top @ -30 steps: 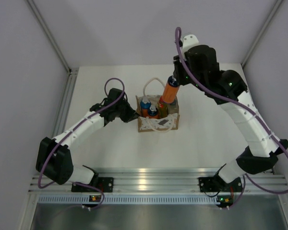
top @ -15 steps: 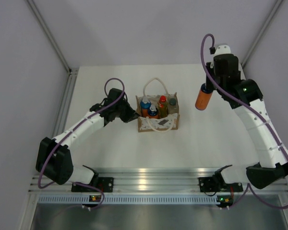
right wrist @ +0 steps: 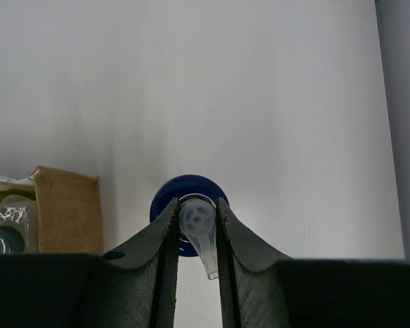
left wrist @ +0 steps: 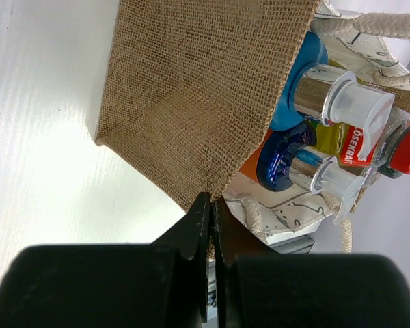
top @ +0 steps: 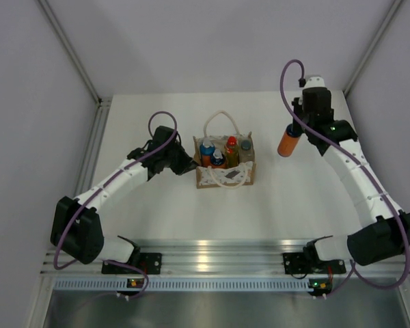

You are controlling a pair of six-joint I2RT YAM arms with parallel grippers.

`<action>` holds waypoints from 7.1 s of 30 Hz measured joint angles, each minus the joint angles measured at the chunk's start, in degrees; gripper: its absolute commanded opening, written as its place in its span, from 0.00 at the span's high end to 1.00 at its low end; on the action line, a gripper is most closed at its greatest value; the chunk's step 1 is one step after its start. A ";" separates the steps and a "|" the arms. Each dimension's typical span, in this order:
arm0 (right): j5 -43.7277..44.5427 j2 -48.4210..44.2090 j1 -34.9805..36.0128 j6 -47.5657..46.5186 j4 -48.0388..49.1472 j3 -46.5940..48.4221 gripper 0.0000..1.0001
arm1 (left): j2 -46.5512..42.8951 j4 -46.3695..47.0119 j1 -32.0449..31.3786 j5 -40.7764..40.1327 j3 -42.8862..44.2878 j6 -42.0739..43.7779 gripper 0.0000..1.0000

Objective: Take the personal care products out of the canvas bag

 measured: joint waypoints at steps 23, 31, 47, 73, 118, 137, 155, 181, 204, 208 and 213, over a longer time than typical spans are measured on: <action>-5.07 8.92 -1.55 -2.71 11.45 -8.59 0.40 | -0.28 0.00 0.00 -0.20 -0.20 0.20 1.00; -9.11 6.67 -0.90 -2.21 10.27 -6.84 0.45 | -0.28 0.00 0.00 -0.09 -0.20 0.48 1.00; -10.32 4.63 27.28 6.69 6.69 1.79 0.54 | -0.50 -0.02 -0.02 -0.46 -0.20 2.34 1.00; -7.76 23.61 30.49 7.54 -2.62 13.03 0.63 | -0.52 -0.02 -0.02 -0.55 -0.20 3.04 1.00; -5.60 25.31 31.52 7.26 -3.08 12.76 0.81 | -0.52 -0.02 -0.02 -0.52 -0.17 3.45 1.00; -5.40 25.29 31.74 7.56 -5.25 13.90 1.00 | -0.52 -0.02 -0.02 -0.70 -0.17 3.43 1.00; -4.74 24.96 31.87 6.49 -11.32 19.96 1.00 | -0.63 -0.04 -0.04 -1.09 -0.17 3.41 1.00; -1.22 21.20 31.89 5.03 -20.90 39.15 1.00 | -0.76 -0.09 -0.07 -1.40 -0.17 3.41 1.00; 2.40 4.42 18.32 6.05 -25.51 29.51 1.00 | -0.85 -0.17 -0.07 -1.36 -0.20 3.37 1.00; 2.34 1.90 14.78 6.03 -24.61 22.58 1.00 | -0.85 -0.17 -0.07 -1.36 -0.20 3.37 1.00; 2.05 -1.95 12.70 6.56 -21.88 11.56 1.00 | -0.85 -0.17 -0.07 -1.33 -0.20 3.37 1.00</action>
